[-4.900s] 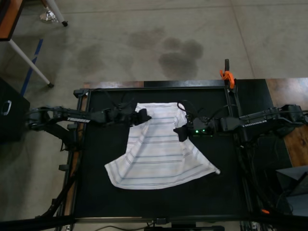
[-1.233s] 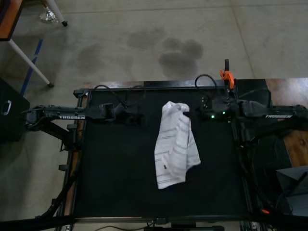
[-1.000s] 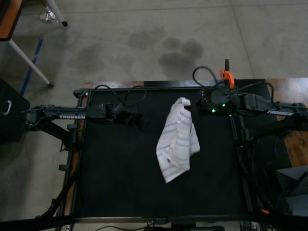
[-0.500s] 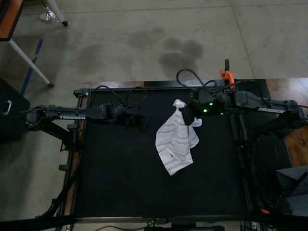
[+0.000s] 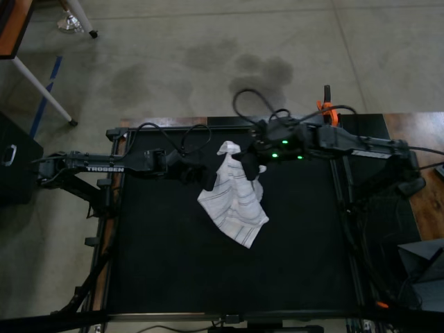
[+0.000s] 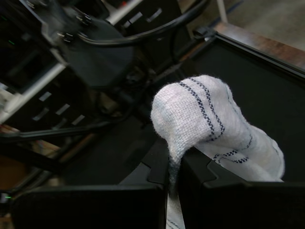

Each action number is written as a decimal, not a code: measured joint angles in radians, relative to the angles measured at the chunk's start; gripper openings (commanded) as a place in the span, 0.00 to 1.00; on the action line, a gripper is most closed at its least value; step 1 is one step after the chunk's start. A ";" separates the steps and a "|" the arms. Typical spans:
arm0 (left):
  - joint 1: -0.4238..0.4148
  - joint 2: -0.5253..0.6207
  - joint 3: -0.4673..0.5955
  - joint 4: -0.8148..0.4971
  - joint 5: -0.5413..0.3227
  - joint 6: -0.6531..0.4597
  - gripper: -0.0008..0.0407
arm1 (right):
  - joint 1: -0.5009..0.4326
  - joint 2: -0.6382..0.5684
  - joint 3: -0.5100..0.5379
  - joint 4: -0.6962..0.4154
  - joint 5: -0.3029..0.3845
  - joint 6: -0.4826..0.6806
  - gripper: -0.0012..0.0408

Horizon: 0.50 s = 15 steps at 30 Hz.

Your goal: Fold the towel

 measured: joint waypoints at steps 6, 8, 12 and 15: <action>0.000 -0.001 0.000 -0.001 0.000 0.000 0.02 | 0.006 0.093 0.064 -0.094 -0.005 -0.026 0.03; 0.000 -0.002 0.000 -0.001 0.000 0.000 0.02 | 0.005 0.111 0.054 -0.114 -0.005 -0.026 0.03; 0.000 -0.002 0.000 -0.002 0.000 0.000 0.02 | -0.001 0.122 0.005 -0.129 0.008 -0.034 0.03; 0.000 -0.003 0.000 -0.002 0.000 0.000 0.02 | -0.021 0.110 -0.038 -0.129 0.017 -0.035 0.03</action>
